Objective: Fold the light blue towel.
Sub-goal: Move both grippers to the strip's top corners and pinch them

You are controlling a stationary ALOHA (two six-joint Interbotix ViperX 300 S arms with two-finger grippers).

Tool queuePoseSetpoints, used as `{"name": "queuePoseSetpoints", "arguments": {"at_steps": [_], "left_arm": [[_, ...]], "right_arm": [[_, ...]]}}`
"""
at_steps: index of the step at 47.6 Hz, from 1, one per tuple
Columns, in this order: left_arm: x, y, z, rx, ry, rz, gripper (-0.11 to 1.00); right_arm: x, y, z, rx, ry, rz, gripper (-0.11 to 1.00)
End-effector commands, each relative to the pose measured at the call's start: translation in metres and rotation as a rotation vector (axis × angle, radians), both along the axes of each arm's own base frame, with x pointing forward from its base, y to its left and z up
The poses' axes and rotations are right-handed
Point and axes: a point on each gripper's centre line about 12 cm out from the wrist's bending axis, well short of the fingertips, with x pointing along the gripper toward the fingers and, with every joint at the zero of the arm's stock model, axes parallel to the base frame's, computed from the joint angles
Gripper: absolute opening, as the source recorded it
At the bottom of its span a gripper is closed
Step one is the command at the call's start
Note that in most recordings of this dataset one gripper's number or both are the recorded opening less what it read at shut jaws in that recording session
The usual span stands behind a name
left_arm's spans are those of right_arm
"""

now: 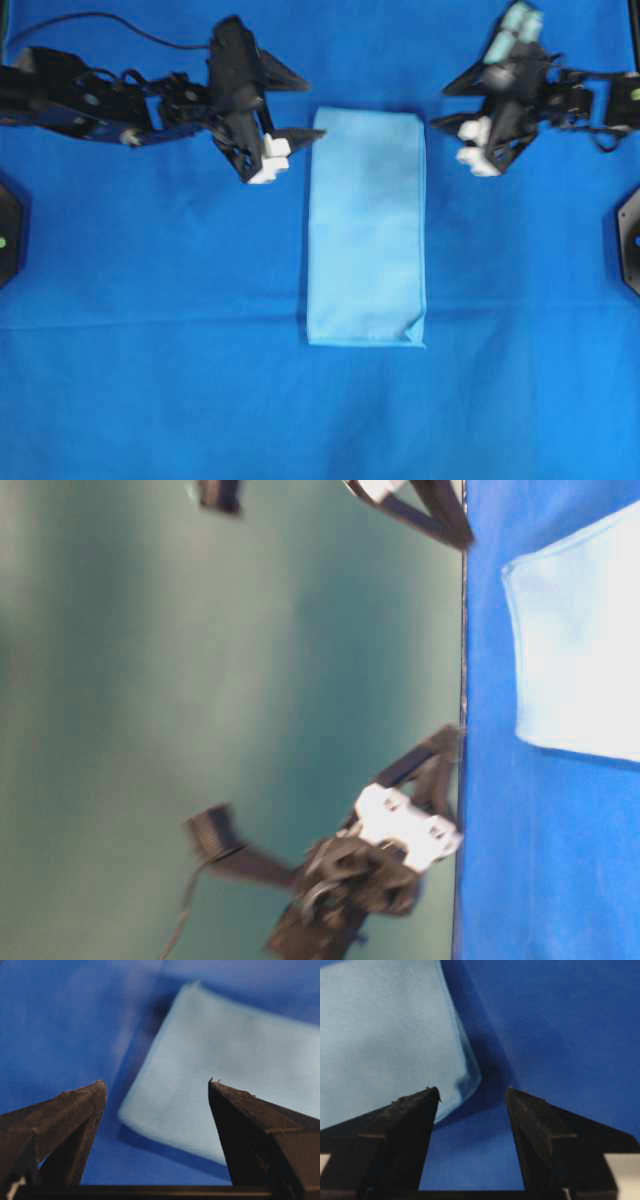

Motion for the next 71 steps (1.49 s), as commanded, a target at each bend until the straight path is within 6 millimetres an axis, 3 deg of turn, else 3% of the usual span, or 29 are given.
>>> {"name": "queuePoseSetpoints", "arguments": {"at_steps": [1, 11, 21, 27, 35, 38, 52, 64, 71], "left_arm": [[0.010, 0.012, -0.001, 0.008, -0.015, 0.018, 0.79], [0.017, 0.039, -0.032, -0.011, 0.034, 0.071, 0.78], [0.016, 0.049, -0.059, -0.032, 0.086, 0.092, 0.72], [0.016, 0.045, -0.066, -0.038, 0.107, 0.084, 0.51], [0.017, 0.034, -0.069, -0.038, 0.127, 0.055, 0.13], [0.016, 0.032, -0.070, -0.041, 0.135, 0.051, 0.05], [0.014, 0.027, -0.067, -0.042, 0.136, 0.044, 0.04], [0.010, 0.041, -0.029, 0.001, 0.076, 0.064, 0.04], [0.009, 0.050, -0.018, 0.059, 0.068, 0.058, 0.04]], "right_arm": [[0.016, -0.010, -0.004, -0.001, 0.003, 0.002, 0.60], [0.027, -0.024, -0.028, 0.026, 0.058, -0.016, 0.60], [0.026, -0.025, -0.043, 0.055, 0.094, -0.028, 0.59], [0.025, -0.021, -0.046, 0.059, 0.103, -0.021, 0.51], [0.027, -0.016, -0.046, 0.051, 0.109, 0.004, 0.08], [0.028, -0.015, -0.046, 0.052, 0.109, 0.005, 0.04], [0.031, -0.018, -0.042, 0.046, 0.099, 0.001, 0.04], [0.027, -0.027, -0.017, 0.012, 0.087, -0.034, 0.04], [0.025, -0.032, -0.006, -0.015, 0.070, -0.039, 0.04]]}}
